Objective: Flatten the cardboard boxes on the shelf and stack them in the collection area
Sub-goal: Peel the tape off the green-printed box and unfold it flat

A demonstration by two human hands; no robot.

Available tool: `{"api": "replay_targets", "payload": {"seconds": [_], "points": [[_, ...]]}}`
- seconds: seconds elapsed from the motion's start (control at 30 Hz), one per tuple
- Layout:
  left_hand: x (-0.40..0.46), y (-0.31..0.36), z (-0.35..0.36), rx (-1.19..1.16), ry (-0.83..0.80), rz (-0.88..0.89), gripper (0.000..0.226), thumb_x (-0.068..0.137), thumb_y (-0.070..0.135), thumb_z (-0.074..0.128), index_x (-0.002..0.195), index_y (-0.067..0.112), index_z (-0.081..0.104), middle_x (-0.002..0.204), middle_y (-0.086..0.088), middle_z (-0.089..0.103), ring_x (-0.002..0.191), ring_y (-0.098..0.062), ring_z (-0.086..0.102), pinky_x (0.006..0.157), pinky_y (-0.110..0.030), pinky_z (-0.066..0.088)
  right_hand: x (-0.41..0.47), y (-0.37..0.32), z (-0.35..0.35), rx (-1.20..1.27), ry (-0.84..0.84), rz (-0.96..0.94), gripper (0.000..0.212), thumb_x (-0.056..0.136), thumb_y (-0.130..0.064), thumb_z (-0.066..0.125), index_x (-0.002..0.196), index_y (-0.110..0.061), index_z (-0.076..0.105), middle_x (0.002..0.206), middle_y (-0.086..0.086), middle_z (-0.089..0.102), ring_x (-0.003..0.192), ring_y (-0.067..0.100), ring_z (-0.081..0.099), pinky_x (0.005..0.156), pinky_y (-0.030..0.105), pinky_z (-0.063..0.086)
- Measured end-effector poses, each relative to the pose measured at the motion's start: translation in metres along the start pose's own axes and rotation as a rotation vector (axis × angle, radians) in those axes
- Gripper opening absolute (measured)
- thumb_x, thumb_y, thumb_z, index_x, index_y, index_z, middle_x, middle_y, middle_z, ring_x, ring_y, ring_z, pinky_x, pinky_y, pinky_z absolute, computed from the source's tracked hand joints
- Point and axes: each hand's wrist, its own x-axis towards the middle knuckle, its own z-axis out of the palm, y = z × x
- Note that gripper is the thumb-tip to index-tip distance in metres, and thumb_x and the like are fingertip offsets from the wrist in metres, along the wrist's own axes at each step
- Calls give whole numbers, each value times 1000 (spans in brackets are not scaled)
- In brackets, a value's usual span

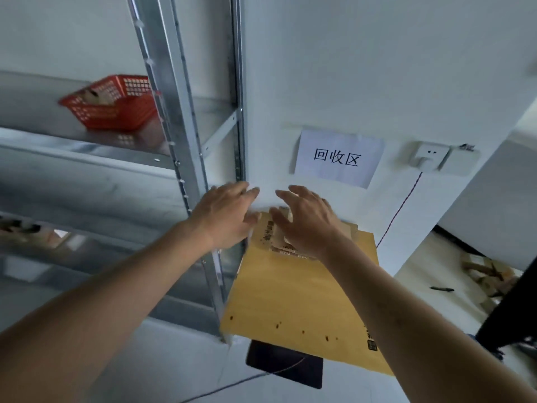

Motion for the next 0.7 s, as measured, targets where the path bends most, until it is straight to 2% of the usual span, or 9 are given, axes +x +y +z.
{"api": "replay_targets", "payload": {"seconds": [0.1,0.3,0.5,0.7], "points": [[-38,-2,-35,27,54,-71,60,105,49,45,157,20,38,160,-7,41,146,-27,40,119,-50,36,-11,-33,-18,-20,27,-89,60,104,-60,38,155,-30,42,163,4,38,150,25,34,121,43,27],[-117,-16,-89,48,153,-256,58,105,49,45,156,23,38,163,-3,38,148,-25,37,117,-49,37,-34,-106,-41,-22,40,-297,58,105,-60,37,153,-29,44,160,4,43,147,26,39,120,43,31],[-198,-42,-138,103,163,-453,62,106,50,42,160,23,32,168,-2,28,153,-25,28,121,-52,32,-50,-195,-54,-1,39,-486,55,105,-55,39,153,-29,46,160,5,43,146,27,41,120,44,31],[-274,-88,-181,132,190,-582,61,106,47,42,161,21,32,167,-4,29,151,-26,30,121,-49,31,-52,-292,-55,46,44,-644,52,105,-50,44,150,-25,51,155,5,49,140,28,48,116,43,38]]}}
